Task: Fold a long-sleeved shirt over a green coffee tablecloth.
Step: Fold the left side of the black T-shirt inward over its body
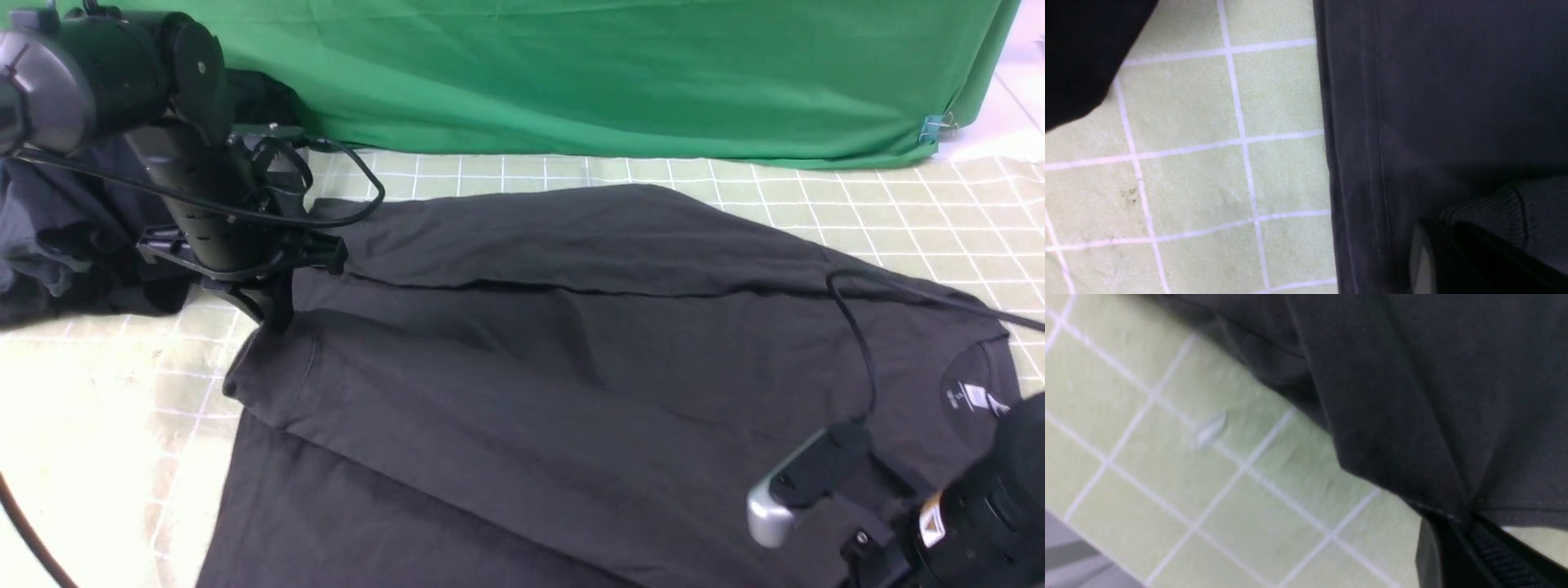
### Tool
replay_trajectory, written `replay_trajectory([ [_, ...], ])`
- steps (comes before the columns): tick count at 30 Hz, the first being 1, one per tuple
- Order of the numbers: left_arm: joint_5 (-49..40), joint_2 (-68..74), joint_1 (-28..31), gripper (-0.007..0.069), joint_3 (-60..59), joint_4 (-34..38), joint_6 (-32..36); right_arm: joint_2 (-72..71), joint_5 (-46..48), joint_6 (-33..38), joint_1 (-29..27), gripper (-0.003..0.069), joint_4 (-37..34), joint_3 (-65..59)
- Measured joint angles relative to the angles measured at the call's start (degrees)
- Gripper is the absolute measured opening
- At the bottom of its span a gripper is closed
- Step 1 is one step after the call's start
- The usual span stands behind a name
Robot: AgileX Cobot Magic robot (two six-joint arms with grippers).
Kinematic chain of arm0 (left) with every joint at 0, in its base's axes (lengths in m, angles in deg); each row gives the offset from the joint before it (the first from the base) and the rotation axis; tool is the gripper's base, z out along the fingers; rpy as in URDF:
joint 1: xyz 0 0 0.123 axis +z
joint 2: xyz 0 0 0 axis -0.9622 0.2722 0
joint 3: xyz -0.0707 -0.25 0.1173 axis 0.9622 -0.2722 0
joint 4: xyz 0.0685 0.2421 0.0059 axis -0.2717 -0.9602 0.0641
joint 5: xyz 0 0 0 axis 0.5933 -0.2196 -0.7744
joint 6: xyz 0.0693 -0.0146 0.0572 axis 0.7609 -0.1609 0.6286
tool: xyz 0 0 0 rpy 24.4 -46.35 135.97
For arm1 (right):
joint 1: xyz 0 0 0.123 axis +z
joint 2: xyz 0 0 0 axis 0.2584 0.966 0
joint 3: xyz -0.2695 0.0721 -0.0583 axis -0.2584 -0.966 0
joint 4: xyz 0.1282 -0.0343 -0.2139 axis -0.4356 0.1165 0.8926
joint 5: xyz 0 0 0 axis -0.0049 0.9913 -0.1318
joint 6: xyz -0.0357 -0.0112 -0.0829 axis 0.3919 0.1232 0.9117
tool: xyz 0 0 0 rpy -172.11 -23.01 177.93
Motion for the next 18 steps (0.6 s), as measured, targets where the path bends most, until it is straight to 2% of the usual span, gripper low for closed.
replay_trajectory([
  [7,0.13,0.11,0.00,0.0012,0.00,2.38,1.56,-0.08,-0.20,-0.05,0.00,0.0020,-0.13,-0.58],
  [10,0.13,0.12,0.00,0.0014,0.00,3.22,3.58,-0.08,0.43,-0.05,0.00,0.0061,-0.13,-0.59],
  [13,0.13,0.12,0.00,0.0062,0.00,2.51,4.45,-0.08,0.62,-0.05,0.00,0.0188,-0.08,-0.59],
  [16,0.52,0.12,0.00,0.0129,0.00,2.30,4.45,-0.14,0.62,-0.89,0.00,0.0269,-0.08,-0.59],
  [18,1.25,0.12,0.00,0.0200,0.00,2.12,4.59,-0.39,0.62,-2.27,0.00,0.0314,-0.08,-0.59],
])
